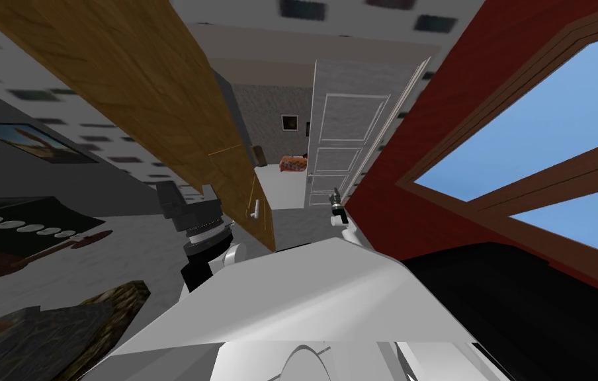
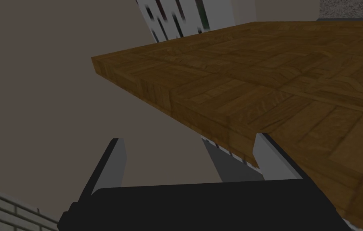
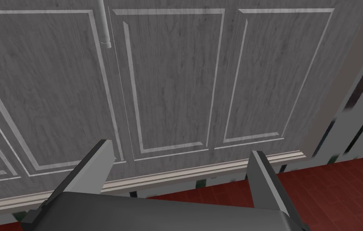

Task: Pull the door open

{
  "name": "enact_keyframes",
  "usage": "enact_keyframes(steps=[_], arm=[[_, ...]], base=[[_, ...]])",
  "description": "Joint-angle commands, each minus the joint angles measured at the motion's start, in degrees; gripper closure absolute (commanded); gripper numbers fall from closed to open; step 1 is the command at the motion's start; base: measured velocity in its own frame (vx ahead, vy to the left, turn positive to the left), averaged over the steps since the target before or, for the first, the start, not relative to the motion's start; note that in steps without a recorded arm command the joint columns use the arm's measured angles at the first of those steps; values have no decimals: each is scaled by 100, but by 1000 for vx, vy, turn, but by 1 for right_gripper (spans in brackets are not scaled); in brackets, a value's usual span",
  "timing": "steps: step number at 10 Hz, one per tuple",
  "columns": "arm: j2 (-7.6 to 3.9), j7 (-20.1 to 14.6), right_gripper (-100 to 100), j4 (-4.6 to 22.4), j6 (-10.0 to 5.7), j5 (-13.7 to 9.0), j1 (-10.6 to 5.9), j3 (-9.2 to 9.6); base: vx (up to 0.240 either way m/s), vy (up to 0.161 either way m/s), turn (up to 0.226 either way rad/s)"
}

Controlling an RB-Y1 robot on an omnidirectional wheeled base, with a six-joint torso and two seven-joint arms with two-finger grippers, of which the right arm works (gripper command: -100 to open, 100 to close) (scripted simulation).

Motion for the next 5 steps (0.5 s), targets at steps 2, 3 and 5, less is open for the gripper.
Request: enact_keyframes(steps=[2, 3, 5], arm=[[-121, 16, -100, 464, -52, -39, -196, -86], [-121, 16, -100, 508, -52, -39, -196, -86], [-193, 29, -100, 770, -68, -64, -319, -141]], base=[[56, -27, 109], [37, -32, 67], [39, -33, 100]])
